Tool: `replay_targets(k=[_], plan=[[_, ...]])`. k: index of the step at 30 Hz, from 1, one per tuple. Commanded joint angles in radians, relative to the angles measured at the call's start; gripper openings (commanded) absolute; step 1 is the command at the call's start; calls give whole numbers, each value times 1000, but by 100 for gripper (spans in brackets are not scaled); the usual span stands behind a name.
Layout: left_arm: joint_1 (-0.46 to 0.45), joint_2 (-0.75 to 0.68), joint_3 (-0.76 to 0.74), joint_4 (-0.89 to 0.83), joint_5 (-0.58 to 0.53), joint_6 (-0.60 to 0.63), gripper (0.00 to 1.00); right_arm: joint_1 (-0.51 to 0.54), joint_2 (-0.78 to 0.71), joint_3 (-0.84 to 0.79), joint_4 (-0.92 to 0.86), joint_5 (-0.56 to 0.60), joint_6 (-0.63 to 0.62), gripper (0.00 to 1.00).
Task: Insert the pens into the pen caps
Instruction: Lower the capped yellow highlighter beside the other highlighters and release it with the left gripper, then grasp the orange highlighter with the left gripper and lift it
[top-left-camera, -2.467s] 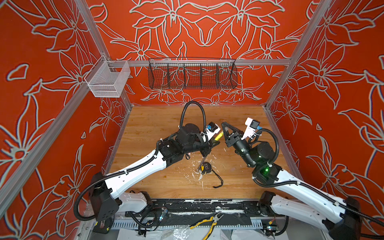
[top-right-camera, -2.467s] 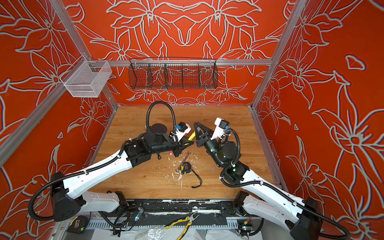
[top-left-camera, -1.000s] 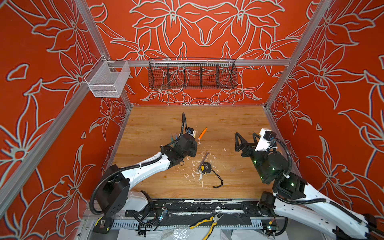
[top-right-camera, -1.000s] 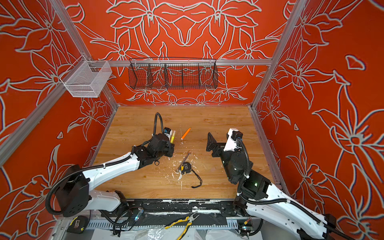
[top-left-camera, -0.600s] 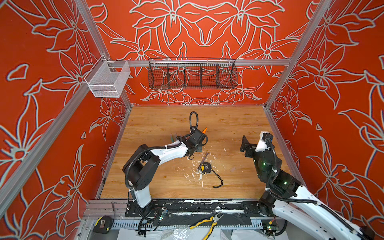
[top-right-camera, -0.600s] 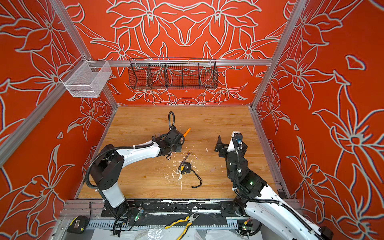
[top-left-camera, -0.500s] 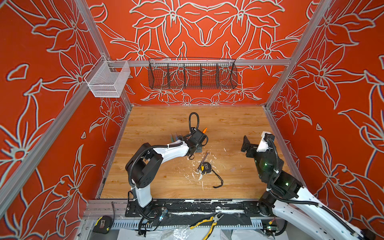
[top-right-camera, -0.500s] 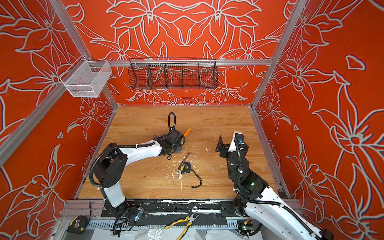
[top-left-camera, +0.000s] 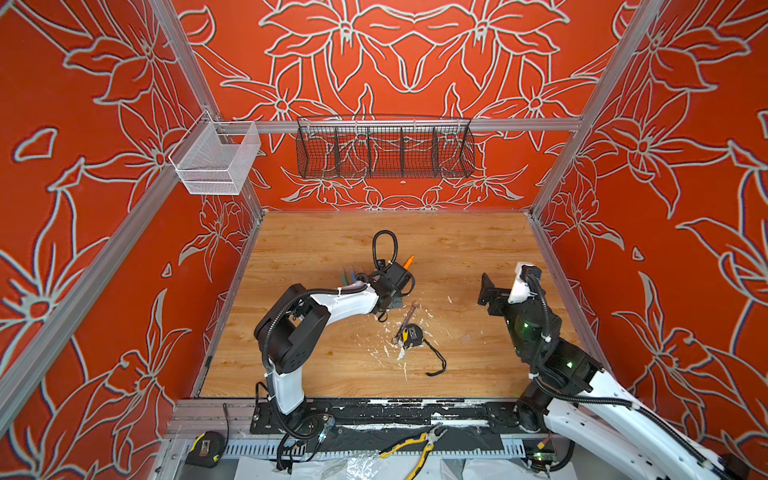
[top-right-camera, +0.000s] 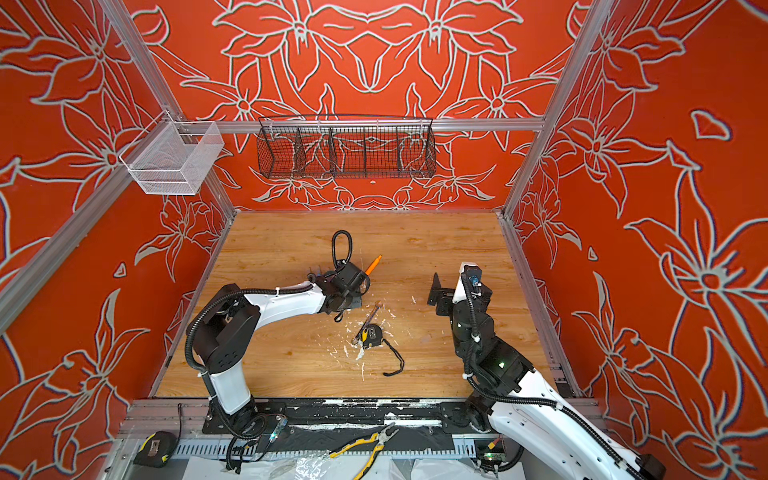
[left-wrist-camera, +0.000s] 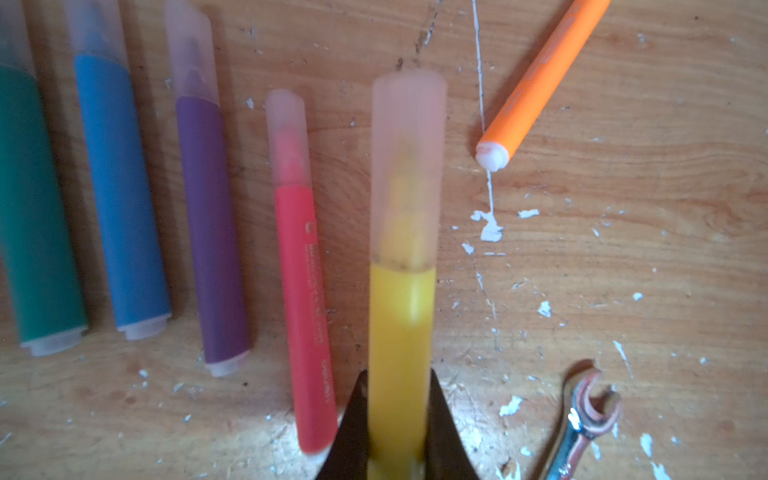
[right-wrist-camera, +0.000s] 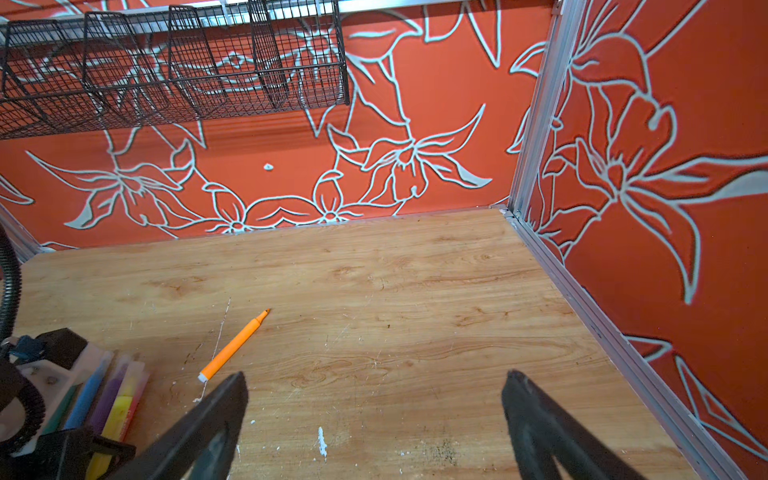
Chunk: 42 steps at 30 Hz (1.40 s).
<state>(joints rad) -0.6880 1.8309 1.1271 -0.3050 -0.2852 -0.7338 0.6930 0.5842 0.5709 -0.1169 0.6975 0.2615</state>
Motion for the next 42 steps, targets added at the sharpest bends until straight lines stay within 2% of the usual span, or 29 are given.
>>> replay_targets(k=[1,11,18,23,26,30,35,42], plan=[[3,21,-9,14,8,-21,13,-6,-13,0,-13,-16,1,98],[4,42,2,6,14,-15,21,-9,-21,6,-25,-41,8,98],[4,23,24,-12,7,14,32,-9,-20,11,-34,-46,10,98],[4,-24,99,-53,-52,126,35,-10,-21,12,-38,-47,10,98],[5,-38,150,-17,-72,256,40,-10,-23,12,-39,-49,8,98],[14,26,287,-42,-84,390,42,-10,-24,12,-41,-47,8,98],[31,197,526,-145,-67,510,42,-10,-24,13,-41,-45,5,98],[56,412,809,-306,-14,563,44,-12,-18,13,-33,-46,0,98]])
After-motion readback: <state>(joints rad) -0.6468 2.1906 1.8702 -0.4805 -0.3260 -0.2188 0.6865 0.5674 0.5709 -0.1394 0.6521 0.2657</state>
